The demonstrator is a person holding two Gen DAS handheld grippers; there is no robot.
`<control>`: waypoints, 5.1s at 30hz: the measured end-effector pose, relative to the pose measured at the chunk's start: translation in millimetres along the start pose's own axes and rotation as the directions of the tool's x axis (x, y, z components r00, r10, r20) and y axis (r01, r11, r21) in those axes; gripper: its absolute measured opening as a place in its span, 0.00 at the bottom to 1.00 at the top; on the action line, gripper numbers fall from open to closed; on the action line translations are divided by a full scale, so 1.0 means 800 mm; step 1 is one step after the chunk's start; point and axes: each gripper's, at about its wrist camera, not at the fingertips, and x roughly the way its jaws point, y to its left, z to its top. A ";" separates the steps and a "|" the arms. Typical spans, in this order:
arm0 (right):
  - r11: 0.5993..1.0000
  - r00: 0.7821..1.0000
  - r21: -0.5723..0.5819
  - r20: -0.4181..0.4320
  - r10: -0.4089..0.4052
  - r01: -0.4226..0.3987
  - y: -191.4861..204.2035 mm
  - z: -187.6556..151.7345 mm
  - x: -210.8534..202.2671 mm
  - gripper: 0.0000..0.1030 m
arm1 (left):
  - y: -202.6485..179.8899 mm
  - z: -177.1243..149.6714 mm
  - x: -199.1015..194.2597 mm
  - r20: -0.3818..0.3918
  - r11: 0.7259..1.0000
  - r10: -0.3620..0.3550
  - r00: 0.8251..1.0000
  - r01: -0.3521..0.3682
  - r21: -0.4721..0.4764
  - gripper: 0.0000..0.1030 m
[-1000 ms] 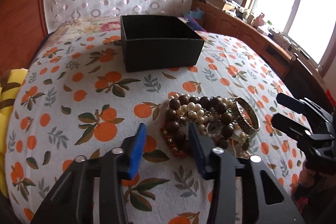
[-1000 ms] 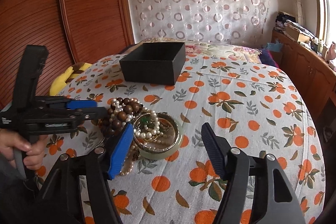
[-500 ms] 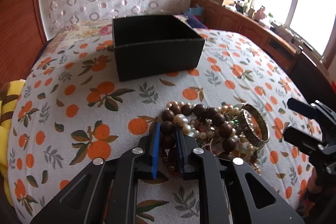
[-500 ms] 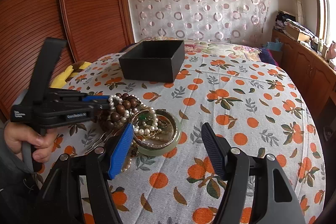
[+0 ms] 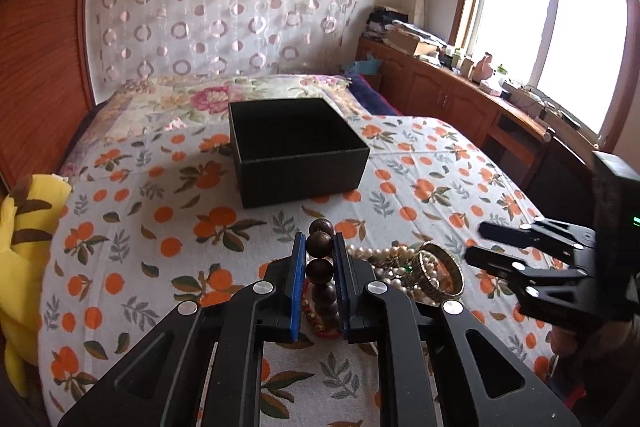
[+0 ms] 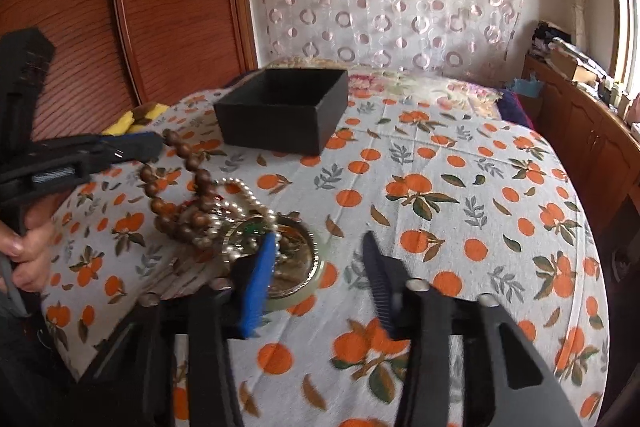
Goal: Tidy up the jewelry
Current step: 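Lift the bead bracelet with the left gripper and lower it into the black box, then open the left gripper, withdraw, and lower it onto the pearl necklace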
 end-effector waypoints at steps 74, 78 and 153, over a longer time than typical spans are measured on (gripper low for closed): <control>0.967 1.000 -0.255 0.002 0.022 -0.021 0.028 0.067 0.042 0.03 | 0.001 0.036 -0.021 0.077 1.000 0.011 0.997 -0.012 0.022 0.12; 0.967 0.999 -0.255 0.023 0.023 -0.017 0.027 0.076 0.026 0.03 | 0.002 0.042 -0.022 0.086 1.000 0.016 0.996 -0.018 0.021 0.12; 0.995 0.999 -0.086 0.010 0.049 -0.048 0.004 0.050 0.032 0.08 | 0.003 0.016 0.040 -0.057 0.998 0.022 0.998 -0.019 0.052 0.24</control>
